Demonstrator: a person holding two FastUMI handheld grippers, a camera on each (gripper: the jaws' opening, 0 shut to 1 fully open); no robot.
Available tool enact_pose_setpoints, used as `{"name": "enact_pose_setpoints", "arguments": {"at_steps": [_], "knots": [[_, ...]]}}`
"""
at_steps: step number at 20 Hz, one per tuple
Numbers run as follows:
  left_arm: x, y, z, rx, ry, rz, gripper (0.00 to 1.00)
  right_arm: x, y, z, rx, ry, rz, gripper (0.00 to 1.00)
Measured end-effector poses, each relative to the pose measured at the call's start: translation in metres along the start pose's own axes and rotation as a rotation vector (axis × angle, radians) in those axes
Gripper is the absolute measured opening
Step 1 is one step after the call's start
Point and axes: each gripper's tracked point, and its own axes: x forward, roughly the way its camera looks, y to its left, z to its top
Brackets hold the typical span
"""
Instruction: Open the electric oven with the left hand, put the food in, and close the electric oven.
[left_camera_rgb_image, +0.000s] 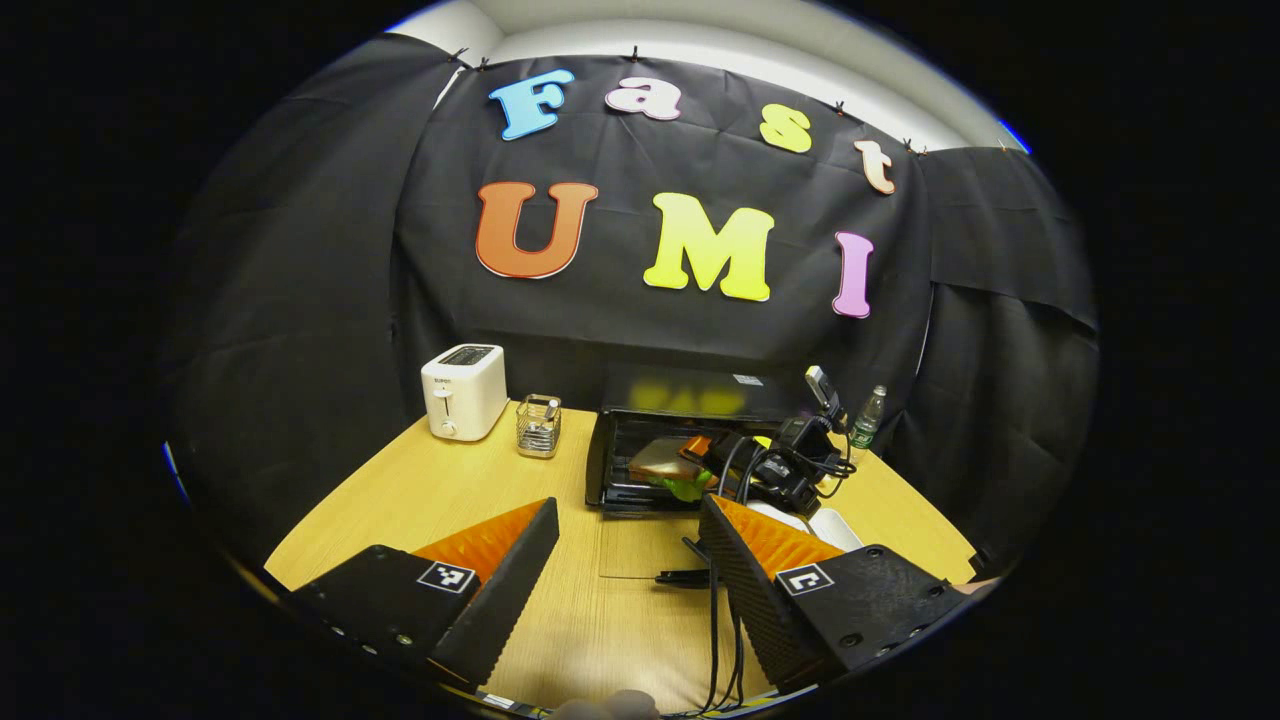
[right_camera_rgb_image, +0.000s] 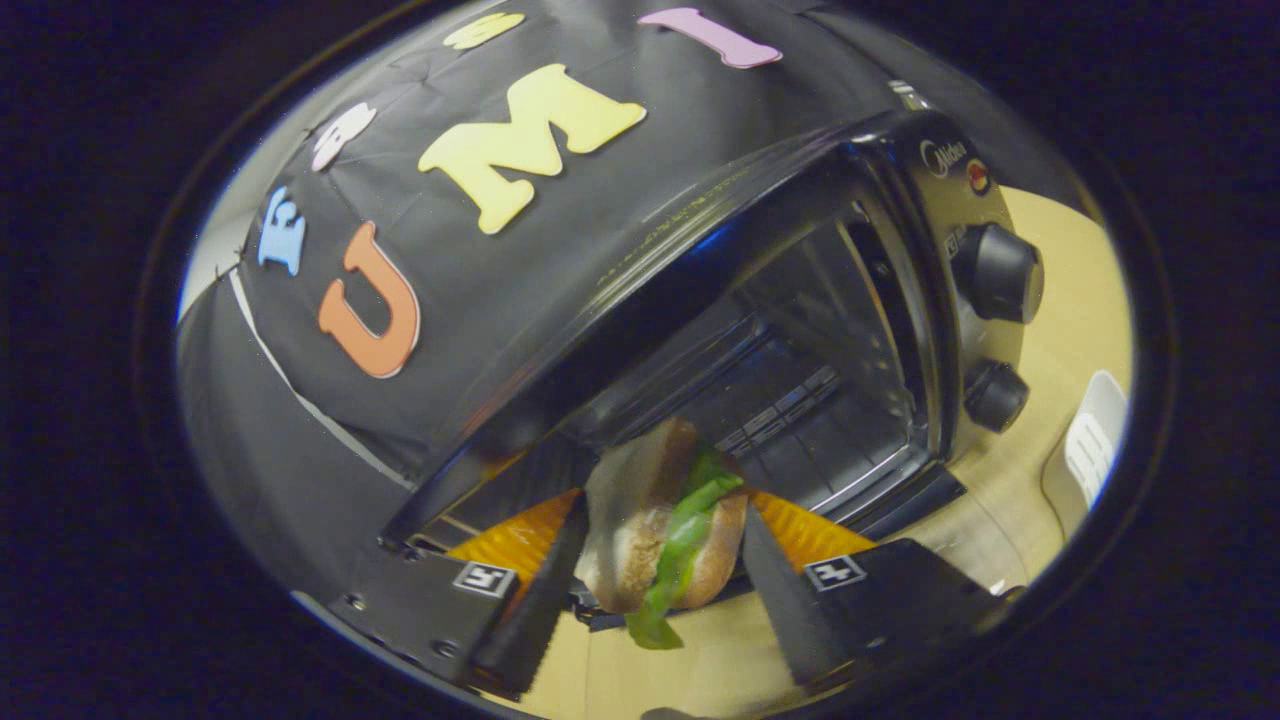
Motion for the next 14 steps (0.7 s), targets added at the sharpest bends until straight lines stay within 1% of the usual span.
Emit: {"name": "enact_pose_setpoints", "arguments": {"at_steps": [1, 3, 4, 5, 6, 7, 10, 12, 14], "knots": [[0.0, -0.002, 0.001, 0.0, -0.001, -0.004, 0.93, -0.001, -0.005, 0.004, -0.042, -0.003, -0.023, 0.87], [0.002, -0.006, 0.002, 0.006, -0.007, -0.009, 0.93, -0.005, -0.013, 0.011, -0.123, -0.026, -0.058, 0.89], [0.002, -0.007, 0.001, 0.011, -0.005, -0.009, 0.93, -0.006, -0.017, 0.018, -0.16, -0.047, -0.078, 1.0], [0.002, -0.006, 0.001, 0.012, -0.007, -0.008, 0.93, -0.009, -0.016, 0.023, -0.184, -0.058, -0.079, 1.0], [0.002, -0.007, 0.001, 0.011, -0.01, -0.011, 0.93, -0.013, -0.016, 0.024, -0.208, -0.06, -0.08, 0.89], [0.002, -0.008, 0.001, 0.012, -0.012, -0.01, 0.93, -0.017, -0.015, 0.027, -0.227, -0.065, -0.083, 0.89], [0.006, -0.005, 0.0, 0.023, -0.027, -0.004, 0.93, -0.04, -0.008, 0.037, -0.254, -0.077, -0.058, 0.89], [0.007, -0.003, 0.0, 0.031, -0.038, 0.003, 0.93, -0.065, -0.009, 0.047, -0.291, -0.098, -0.065, 0.89], [0.011, 0.0, 0.0, 0.044, -0.043, 0.009, 0.93, -0.095, -0.01, 0.061, -0.353, -0.129, -0.072, 0.89]]}}
